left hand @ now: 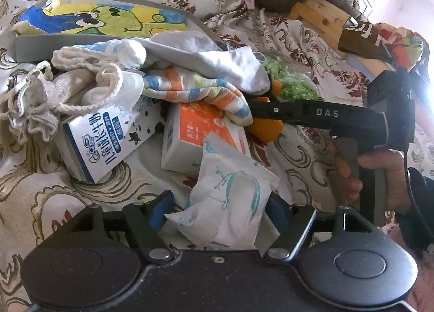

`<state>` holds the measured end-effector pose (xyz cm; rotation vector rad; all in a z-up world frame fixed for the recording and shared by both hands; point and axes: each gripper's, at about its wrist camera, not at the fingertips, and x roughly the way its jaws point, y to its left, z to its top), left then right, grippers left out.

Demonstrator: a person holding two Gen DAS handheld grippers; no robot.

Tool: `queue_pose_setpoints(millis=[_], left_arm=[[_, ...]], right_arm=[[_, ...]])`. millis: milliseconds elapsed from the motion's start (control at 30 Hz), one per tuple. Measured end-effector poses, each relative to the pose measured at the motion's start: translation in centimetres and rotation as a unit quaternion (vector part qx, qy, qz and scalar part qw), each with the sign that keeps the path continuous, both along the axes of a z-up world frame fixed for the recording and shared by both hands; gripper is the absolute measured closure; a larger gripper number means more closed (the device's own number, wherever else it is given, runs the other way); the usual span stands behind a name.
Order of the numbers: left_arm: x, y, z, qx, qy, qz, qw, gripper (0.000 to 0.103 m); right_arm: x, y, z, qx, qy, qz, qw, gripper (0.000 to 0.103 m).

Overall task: Organize soft objects
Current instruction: 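Grasp the orange plastic jug with the right tool while the left grasps the clear wipes bag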

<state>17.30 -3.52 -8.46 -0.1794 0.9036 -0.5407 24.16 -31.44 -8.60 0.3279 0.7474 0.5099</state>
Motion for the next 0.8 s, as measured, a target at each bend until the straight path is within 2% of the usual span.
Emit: queue_pose_setpoints(millis=[100, 233, 533, 800], left_arm=[[-0.2, -0.1, 0.0, -0.002, -0.001, -0.004, 1.0000, 0.031], [-0.4, 0.0, 0.2, -0.013, -0.001, -0.003, 0.9999, 0.032], [-1.4, 0.0, 0.9, -0.028, -0.016, 0.010, 0.9994, 0.033], [-2.6, 1.1, 2.4, -0.053, -0.032, 0.045, 0.9971, 0.033]], right_arm=[[0.0, 0.0, 0.1, 0.004, 0.007, -0.005, 1.000, 0.057], [-0.4, 0.1, 0.1, -0.001, 0.018, -0.011, 1.000, 0.062], [-3.2, 1.2, 0.9, -0.030, 0.042, 0.006, 0.999, 0.063], [-5.6, 2.3, 1.6, -0.021, 0.060, 0.011, 0.998, 0.063]])
